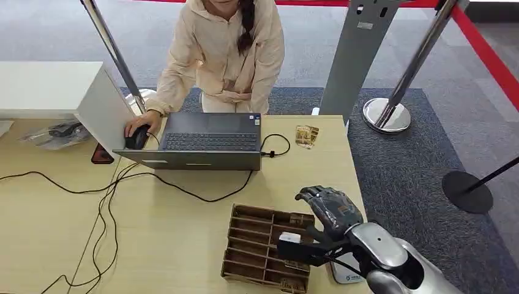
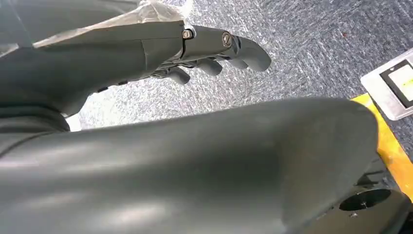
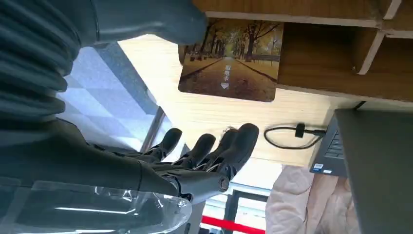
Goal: Pass the card to the sensor for recognition and then transmit it.
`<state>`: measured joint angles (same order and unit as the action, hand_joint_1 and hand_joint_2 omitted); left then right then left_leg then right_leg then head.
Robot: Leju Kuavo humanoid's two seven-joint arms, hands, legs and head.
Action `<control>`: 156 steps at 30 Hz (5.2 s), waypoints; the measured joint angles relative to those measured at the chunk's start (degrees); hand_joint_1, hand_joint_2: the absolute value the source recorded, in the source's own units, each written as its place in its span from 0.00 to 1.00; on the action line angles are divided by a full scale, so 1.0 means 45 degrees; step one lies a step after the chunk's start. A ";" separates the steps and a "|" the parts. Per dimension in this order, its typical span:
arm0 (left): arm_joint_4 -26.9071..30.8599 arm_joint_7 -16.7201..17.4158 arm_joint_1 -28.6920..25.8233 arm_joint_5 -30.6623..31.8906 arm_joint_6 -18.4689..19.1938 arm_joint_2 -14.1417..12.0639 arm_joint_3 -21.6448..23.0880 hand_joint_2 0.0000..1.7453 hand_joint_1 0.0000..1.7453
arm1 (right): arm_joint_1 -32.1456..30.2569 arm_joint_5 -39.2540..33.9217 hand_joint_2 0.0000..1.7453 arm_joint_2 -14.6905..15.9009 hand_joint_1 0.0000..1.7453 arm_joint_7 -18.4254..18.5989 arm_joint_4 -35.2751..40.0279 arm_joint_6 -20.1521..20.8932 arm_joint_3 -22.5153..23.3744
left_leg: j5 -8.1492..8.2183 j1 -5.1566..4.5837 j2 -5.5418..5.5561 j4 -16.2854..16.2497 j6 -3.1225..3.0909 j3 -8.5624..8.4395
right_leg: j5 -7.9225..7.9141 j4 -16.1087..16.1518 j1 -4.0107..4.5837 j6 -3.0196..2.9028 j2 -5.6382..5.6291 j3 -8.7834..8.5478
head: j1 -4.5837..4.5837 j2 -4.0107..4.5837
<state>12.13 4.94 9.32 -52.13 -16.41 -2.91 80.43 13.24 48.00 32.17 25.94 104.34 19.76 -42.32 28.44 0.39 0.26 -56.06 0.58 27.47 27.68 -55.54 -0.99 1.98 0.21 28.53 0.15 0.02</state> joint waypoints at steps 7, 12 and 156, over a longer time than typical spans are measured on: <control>0.0000 -0.0005 0.0000 -0.0005 -0.0015 0.0000 0.0000 0.00 0.00 | -0.0001 0.0073 1.00 0.0000 0.81 0.0000 -0.0039 0.0000 0.0005 | 0.0000 0.0000 0.0000 0.0000 0.0000 0.0000 | 0.0000 0.0000 0.0000 0.0000 0.0000 0.0000 | 0.0005 0.0000; 0.0000 -0.0029 -0.0001 -0.0010 -0.0039 0.0000 0.0000 0.00 0.00 | 0.0000 0.0083 1.00 0.0000 0.80 0.0000 -0.0039 0.0000 0.0005 | 0.0000 0.0000 0.0000 0.0000 0.0000 0.0001 | 0.0000 0.0000 0.0000 0.0000 0.0000 0.0000 | 0.0005 0.0000; 0.0000 0.0602 0.0865 0.1511 0.0578 0.0753 0.1054 0.00 0.00 | 0.6322 -0.0540 0.00 -0.4551 0.00 0.0257 -0.7166 -0.8224 0.0952 | 0.0000 0.0001 0.0005 -0.0007 0.0001 0.0028 | 0.0000 -0.0008 0.0000 0.0000 0.0002 0.0029 | 0.0000 0.0000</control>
<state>12.13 7.65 13.21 -45.33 -13.81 0.48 85.18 41.69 45.57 11.69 27.10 72.10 -17.25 -38.03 28.44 0.40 0.28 -56.09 0.58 27.60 27.68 -55.57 -0.98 1.98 0.22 28.66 0.15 0.02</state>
